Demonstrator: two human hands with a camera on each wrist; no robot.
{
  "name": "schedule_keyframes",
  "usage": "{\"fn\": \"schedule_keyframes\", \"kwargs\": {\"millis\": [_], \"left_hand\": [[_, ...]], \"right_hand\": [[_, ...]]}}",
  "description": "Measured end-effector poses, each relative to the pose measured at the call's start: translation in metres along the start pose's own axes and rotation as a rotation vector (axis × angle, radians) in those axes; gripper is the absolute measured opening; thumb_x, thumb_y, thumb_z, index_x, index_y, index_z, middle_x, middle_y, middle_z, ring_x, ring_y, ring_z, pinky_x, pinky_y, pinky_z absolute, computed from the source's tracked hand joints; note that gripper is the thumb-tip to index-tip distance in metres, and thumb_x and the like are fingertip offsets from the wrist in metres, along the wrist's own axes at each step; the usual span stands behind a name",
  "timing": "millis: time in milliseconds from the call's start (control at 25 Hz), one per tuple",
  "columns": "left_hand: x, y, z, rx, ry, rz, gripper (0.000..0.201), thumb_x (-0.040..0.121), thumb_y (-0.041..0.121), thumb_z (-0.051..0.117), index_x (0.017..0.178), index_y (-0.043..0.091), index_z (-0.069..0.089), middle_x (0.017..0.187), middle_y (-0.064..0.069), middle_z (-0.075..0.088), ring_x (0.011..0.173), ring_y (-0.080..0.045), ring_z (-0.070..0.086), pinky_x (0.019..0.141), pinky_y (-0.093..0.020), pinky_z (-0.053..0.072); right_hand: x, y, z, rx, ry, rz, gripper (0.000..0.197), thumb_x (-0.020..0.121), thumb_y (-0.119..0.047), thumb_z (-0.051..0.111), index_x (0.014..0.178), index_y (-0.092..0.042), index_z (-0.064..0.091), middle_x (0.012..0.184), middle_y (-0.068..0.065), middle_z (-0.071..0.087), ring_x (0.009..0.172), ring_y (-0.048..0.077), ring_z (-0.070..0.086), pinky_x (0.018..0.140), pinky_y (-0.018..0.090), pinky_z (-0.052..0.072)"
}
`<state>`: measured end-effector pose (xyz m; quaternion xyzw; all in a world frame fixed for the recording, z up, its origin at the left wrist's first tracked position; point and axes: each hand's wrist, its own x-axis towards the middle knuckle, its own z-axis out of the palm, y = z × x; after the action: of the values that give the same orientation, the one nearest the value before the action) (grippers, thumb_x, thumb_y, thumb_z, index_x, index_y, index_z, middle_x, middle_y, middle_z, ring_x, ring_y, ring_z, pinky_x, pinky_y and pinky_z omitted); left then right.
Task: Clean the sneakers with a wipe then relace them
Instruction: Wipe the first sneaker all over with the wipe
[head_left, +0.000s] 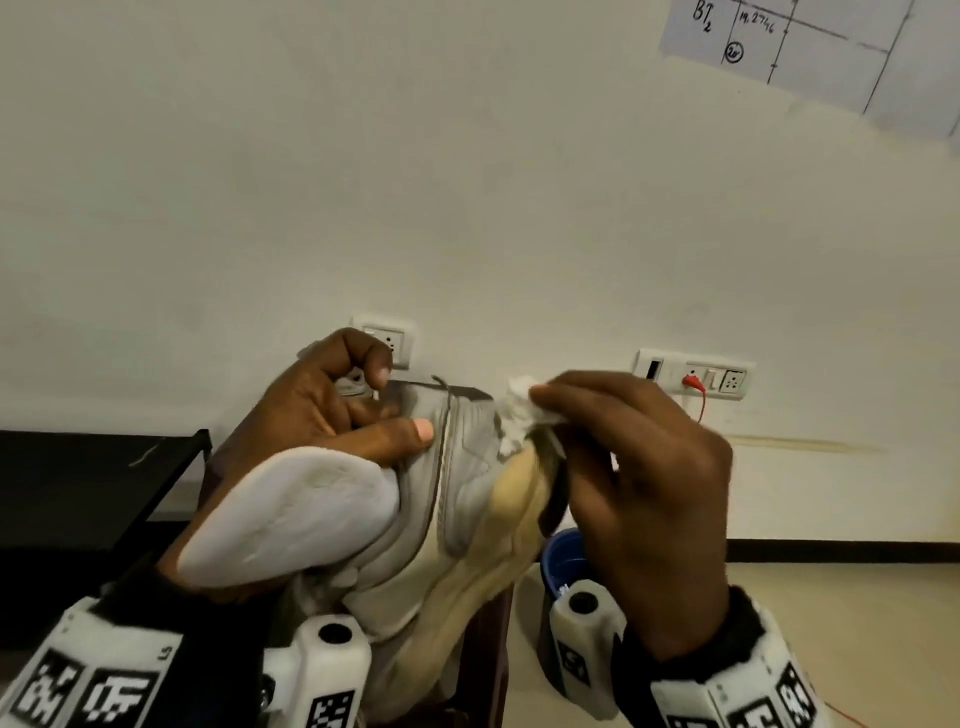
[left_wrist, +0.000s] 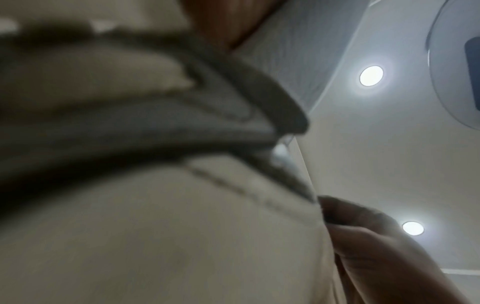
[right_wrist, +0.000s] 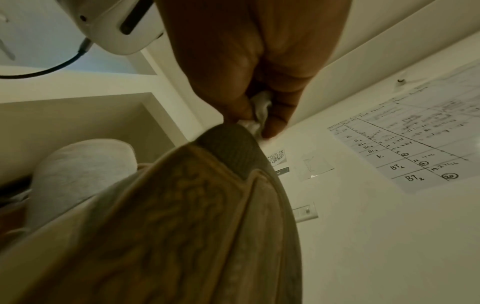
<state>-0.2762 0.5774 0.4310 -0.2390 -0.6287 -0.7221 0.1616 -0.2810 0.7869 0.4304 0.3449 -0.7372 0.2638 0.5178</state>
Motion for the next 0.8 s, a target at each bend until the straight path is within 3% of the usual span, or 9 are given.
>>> {"fn": "schedule_keyframes", "kwargs": {"millis": [80,200,320,440,520,680,800], "left_hand": [[-0.007,-0.006,-0.004,0.013,0.015,-0.058,0.037,0.050,0.012,0.083,0.066,0.032,0.056,0.076,-0.018,0.054,0.057,-0.028,0.046,0.052,-0.030,0.043],[-0.019,-0.017,-0.009,0.020,0.110,-0.127,0.047,0.052,-0.006,0.083,0.065,0.029,0.054,0.060,-0.014,0.055,0.048,-0.022,0.052,0.044,-0.024,0.048],[-0.023,-0.032,-0.022,0.081,0.261,-0.159,0.041,0.061,-0.007,0.075,0.066,0.027,0.052,0.076,-0.006,0.060,0.066,-0.017,0.061,0.059,-0.029,0.053],[-0.019,-0.044,-0.033,0.147,0.328,-0.263,0.037,0.068,-0.005,0.072,0.068,0.025,0.051,0.084,-0.006,0.058,0.083,-0.027,0.058,0.077,-0.040,0.048],[-0.016,-0.048,-0.031,0.155,0.305,-0.299,0.036,0.071,-0.006,0.069,0.070,0.023,0.048,0.079,-0.006,0.054,0.075,-0.024,0.055,0.070,-0.035,0.048],[-0.013,-0.050,-0.025,0.172,0.281,-0.363,0.038,0.077,-0.012,0.064,0.071,0.018,0.040,0.064,-0.003,0.043,0.042,-0.005,0.046,0.042,-0.015,0.042],[-0.009,-0.054,-0.018,0.248,0.271,-0.431,0.037,0.078,-0.009,0.066,0.072,0.017,0.040,0.061,-0.002,0.040,0.034,-0.001,0.041,0.035,-0.011,0.035]], "right_hand": [[0.004,0.002,0.005,0.073,-0.082,0.061,0.027,0.083,-0.022,0.052,0.096,-0.010,0.072,0.095,0.003,0.071,0.086,0.015,0.065,0.074,0.031,0.055],[-0.017,-0.002,0.020,0.069,-0.173,0.064,0.029,0.082,-0.022,0.050,0.099,-0.011,0.071,0.099,0.003,0.069,0.091,0.015,0.064,0.078,0.033,0.055],[-0.047,-0.011,0.037,0.068,-0.219,0.022,0.027,0.083,-0.019,0.053,0.101,-0.009,0.070,0.103,0.005,0.068,0.096,0.016,0.062,0.083,0.028,0.052],[-0.059,-0.008,0.049,0.113,-0.255,0.009,0.025,0.084,-0.019,0.056,0.102,-0.007,0.070,0.104,0.006,0.068,0.097,0.017,0.063,0.082,0.029,0.053],[-0.061,-0.001,0.051,0.134,-0.283,0.023,0.026,0.084,-0.018,0.058,0.104,-0.007,0.069,0.105,0.006,0.068,0.097,0.017,0.063,0.080,0.031,0.054],[-0.058,0.002,0.055,0.049,-0.245,0.070,0.032,0.085,-0.021,0.050,0.107,-0.007,0.068,0.102,0.008,0.066,0.090,0.018,0.061,0.076,0.028,0.053],[-0.051,0.008,0.059,-0.009,-0.260,0.106,0.026,0.082,-0.009,0.059,0.106,-0.007,0.070,0.099,0.008,0.067,0.087,0.021,0.062,0.074,0.032,0.053]]}}
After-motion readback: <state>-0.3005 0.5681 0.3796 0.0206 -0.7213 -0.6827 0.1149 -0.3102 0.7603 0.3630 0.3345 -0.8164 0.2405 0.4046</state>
